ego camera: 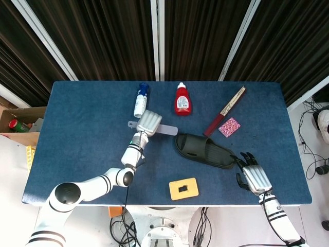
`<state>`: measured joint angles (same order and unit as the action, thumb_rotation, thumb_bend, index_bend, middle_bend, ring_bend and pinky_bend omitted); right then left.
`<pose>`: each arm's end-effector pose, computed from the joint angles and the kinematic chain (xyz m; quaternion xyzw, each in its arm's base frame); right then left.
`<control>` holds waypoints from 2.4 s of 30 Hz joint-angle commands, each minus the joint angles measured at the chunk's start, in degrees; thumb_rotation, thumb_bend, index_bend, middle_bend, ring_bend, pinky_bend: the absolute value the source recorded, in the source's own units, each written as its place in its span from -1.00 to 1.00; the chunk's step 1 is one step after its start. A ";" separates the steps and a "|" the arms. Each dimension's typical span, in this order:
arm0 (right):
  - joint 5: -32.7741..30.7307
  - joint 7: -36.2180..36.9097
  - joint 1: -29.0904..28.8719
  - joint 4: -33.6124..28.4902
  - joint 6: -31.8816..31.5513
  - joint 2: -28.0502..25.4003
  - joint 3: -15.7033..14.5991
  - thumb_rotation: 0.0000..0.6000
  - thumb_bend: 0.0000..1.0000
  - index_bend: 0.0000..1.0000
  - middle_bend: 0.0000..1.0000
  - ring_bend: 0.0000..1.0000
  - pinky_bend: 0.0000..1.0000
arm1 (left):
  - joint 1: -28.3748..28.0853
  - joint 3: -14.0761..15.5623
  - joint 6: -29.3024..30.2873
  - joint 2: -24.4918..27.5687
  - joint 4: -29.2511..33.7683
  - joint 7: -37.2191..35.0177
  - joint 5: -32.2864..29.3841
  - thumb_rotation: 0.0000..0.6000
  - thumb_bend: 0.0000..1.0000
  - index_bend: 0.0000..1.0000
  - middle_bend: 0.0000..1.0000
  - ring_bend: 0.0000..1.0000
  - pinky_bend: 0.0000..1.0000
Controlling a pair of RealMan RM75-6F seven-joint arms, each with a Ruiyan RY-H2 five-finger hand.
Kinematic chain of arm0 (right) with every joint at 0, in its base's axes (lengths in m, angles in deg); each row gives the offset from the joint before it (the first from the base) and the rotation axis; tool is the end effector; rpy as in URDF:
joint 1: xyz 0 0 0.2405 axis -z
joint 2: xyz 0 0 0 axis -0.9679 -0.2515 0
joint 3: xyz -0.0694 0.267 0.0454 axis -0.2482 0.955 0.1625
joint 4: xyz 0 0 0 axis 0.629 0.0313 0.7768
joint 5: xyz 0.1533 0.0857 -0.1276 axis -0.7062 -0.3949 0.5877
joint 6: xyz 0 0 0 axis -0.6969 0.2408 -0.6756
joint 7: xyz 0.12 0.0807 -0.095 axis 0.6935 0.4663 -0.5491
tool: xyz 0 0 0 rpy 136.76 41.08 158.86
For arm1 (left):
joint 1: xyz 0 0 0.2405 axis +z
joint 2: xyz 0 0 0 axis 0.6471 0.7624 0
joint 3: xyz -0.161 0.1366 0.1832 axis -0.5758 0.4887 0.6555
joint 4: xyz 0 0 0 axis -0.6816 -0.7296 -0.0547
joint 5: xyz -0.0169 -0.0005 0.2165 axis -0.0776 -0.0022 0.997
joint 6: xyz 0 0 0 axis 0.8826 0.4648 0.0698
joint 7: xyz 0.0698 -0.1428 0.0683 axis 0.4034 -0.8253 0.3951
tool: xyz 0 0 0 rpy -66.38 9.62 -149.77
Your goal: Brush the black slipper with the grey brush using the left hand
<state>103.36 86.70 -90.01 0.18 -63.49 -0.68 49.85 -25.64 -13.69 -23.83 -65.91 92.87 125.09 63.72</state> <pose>-0.3159 -0.2373 0.0166 0.6907 -0.4571 0.3417 0.4440 -0.0583 0.4732 -0.1419 -0.7829 -0.2731 -0.2769 0.4857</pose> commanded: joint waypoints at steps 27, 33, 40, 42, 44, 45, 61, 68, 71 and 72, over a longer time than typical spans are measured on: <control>-0.24 0.41 -0.26 0.22 0.45 0.05 0.02 1.00 0.29 -0.74 -0.43 -0.91 -1.00 | -0.78 2.03 -2.87 -2.59 4.93 -4.58 1.44 1.00 0.37 1.00 1.00 1.00 1.00; -0.24 0.54 -0.14 0.25 0.21 -0.10 0.02 1.00 0.29 -0.74 -0.43 -0.91 -1.00 | -1.05 3.07 -2.54 -3.10 2.96 -1.82 0.97 1.00 0.37 1.00 1.00 1.00 1.00; -0.13 0.72 -0.17 0.34 0.19 -0.06 0.00 1.00 0.29 -0.74 -0.43 -0.91 -1.00 | -0.29 3.61 -1.22 -2.33 0.99 3.71 -2.03 1.00 0.37 1.00 1.00 1.00 1.00; -0.10 0.76 -0.18 0.39 0.19 0.01 0.00 1.00 0.29 -0.74 -0.43 -0.91 -1.00 | 0.24 3.62 -0.54 -1.48 1.25 4.81 -2.73 1.00 0.37 1.00 1.00 1.00 1.00; -0.05 0.76 -0.17 0.41 0.09 0.03 0.01 1.00 0.29 -0.74 -0.43 -0.91 -1.00 | 0.91 3.64 0.22 -0.39 1.72 5.76 -3.36 1.00 0.37 1.00 1.00 1.00 1.00; -0.03 0.75 -0.15 0.41 0.04 0.03 0.01 1.00 0.29 -0.74 -0.43 -0.91 -1.00 | 1.20 3.57 0.56 0.13 2.03 6.03 -3.61 1.00 0.37 1.00 1.00 1.00 1.00; 2.80 2.18 0.39 1.52 -4.22 1.33 0.56 1.00 0.12 -0.99 -0.95 -1.00 -1.00 | 13.34 0.12 8.53 17.61 25.94 -10.41 -0.33 1.00 0.37 1.00 1.00 1.00 1.00; 9.73 9.04 1.58 9.02 -16.63 6.45 2.62 1.00 -0.05 -1.00 -1.00 -1.00 -1.00 | 20.21 4.66 10.76 22.06 30.64 -15.66 1.41 1.00 0.37 1.00 1.00 1.00 1.00; 10.61 9.84 1.45 10.42 -18.43 7.20 3.13 1.00 -0.05 -1.00 -1.00 -1.00 -1.00 | 22.69 6.91 11.19 22.68 30.80 -17.69 2.68 1.00 0.37 1.00 1.00 1.00 1.00; 10.67 9.89 1.40 10.53 -18.68 7.28 3.26 1.00 -0.05 -1.00 -1.00 -1.00 -1.00 | 23.30 7.45 11.28 22.70 30.64 -18.26 3.01 1.00 0.37 1.00 1.00 1.00 1.00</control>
<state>113.60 96.24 -88.68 10.29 -81.77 6.16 52.77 -3.27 -7.10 -12.95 -43.63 123.35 107.77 65.96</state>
